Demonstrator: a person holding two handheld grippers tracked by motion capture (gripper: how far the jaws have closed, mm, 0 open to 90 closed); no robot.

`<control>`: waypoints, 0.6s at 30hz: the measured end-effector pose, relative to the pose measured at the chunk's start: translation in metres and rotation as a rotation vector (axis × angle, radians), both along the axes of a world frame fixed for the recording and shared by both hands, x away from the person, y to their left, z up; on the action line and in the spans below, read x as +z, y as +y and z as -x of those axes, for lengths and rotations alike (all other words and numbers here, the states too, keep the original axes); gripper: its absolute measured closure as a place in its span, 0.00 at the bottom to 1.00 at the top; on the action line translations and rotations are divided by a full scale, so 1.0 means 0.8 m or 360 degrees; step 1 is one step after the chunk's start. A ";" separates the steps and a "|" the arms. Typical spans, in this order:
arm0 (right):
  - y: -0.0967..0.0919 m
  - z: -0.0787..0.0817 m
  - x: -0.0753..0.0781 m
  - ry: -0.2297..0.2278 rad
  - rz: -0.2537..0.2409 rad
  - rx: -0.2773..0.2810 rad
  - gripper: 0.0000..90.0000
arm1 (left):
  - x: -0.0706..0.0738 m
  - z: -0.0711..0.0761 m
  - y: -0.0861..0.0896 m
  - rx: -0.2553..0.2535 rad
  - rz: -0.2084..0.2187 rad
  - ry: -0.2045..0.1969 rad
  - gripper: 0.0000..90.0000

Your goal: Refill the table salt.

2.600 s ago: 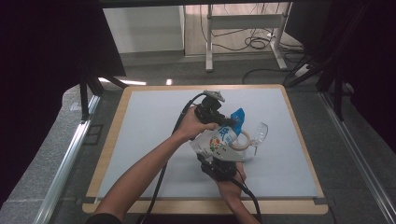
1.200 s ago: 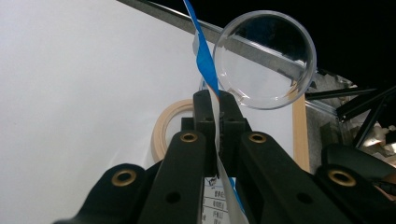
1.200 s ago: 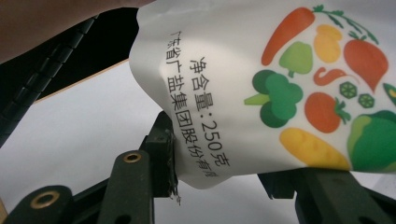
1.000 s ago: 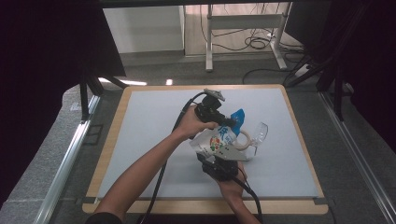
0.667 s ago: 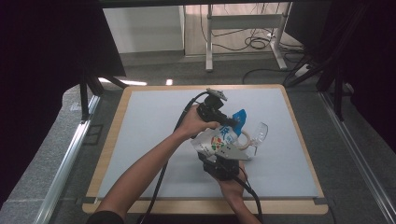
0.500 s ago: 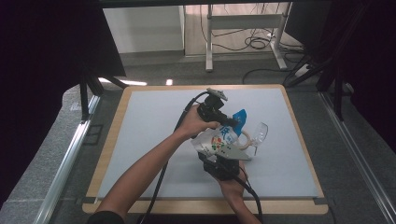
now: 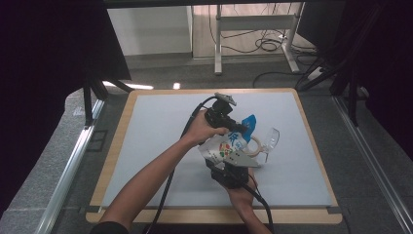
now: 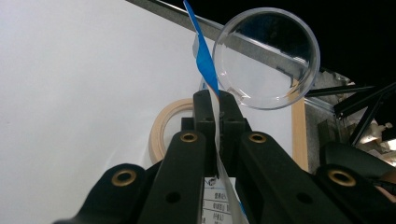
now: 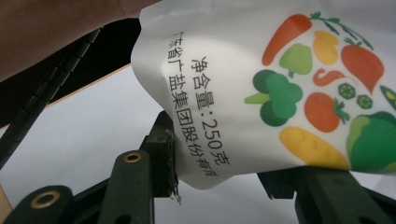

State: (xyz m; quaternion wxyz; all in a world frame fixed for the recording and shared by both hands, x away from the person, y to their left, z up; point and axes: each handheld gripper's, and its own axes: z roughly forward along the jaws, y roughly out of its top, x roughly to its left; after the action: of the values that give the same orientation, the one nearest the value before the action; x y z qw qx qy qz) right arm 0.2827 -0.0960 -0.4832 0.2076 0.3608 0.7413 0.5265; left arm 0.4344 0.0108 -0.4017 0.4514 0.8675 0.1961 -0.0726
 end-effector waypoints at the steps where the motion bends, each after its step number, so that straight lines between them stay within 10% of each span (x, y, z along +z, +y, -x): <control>1: 0.000 0.000 0.000 0.0000 0.0000 0.0001 0.61 | 0.000 0.000 0.000 0.0000 0.0000 0.0000 1.00; 18: 0.001 0.000 0.001 0.0011 -0.0030 -0.0031 0.61 | -0.001 -0.002 -0.006 -0.0010 -0.0028 0.0005 1.00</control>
State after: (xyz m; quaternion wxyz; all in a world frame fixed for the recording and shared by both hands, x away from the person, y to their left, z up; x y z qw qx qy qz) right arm 0.2830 -0.0948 -0.4824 0.2067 0.3717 0.7336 0.5301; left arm 0.4356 0.0060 -0.4025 0.4433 0.8718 0.1948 -0.0737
